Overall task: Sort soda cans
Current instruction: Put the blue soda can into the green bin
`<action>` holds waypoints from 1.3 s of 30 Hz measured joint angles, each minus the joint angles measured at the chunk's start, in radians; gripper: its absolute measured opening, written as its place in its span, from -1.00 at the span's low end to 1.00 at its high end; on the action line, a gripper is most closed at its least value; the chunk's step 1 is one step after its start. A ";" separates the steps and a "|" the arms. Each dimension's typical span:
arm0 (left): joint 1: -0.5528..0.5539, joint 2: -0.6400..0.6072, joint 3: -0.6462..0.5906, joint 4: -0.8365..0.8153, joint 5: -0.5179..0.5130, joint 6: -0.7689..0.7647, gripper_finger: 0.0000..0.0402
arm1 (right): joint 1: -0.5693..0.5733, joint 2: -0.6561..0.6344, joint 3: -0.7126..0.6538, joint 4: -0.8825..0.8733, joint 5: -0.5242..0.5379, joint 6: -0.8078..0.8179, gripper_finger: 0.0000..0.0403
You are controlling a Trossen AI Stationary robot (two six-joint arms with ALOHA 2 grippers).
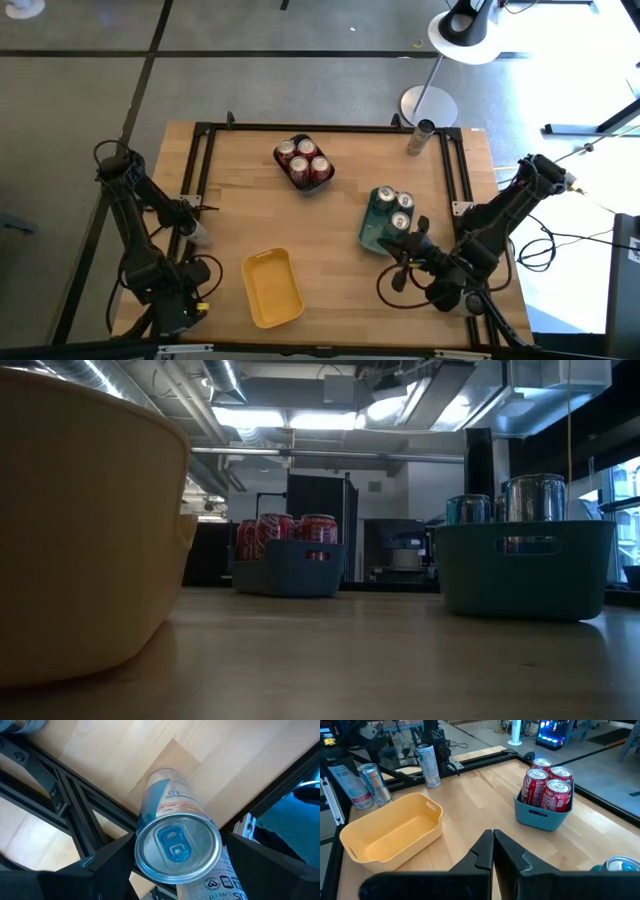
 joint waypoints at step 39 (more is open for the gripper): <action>0.448 -0.002 0.383 -0.189 -0.151 0.746 0.13 | -0.009 0.001 0.000 -0.003 -0.043 -0.030 -0.94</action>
